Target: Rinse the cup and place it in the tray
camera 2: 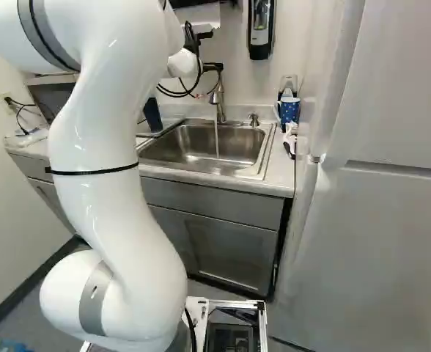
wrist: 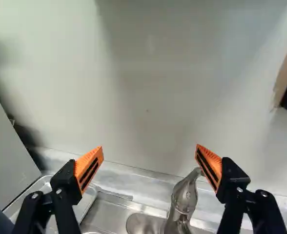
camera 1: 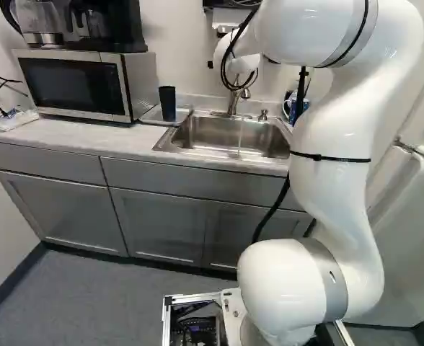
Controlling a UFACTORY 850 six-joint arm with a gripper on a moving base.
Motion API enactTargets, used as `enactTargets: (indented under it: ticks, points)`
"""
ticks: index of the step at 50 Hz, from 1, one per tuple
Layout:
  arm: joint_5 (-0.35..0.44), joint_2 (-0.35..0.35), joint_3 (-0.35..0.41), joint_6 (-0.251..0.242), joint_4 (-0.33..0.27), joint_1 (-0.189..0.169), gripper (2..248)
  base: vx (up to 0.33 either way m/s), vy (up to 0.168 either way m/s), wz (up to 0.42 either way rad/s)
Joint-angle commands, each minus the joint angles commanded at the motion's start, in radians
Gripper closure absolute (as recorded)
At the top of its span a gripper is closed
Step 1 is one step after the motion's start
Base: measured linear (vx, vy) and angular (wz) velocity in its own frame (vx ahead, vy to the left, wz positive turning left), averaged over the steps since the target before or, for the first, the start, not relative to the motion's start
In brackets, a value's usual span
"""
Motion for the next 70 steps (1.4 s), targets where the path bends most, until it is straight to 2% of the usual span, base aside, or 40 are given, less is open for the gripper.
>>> enactTargets:
  ticks: [32,70]
  points:
    - [-0.071,0.0,0.0,0.0,0.0,0.0,3,0.0,0.0,0.0]
    - [-0.074,0.02,0.023,0.0,0.0,0.017,3,0.0,0.0,0.0]
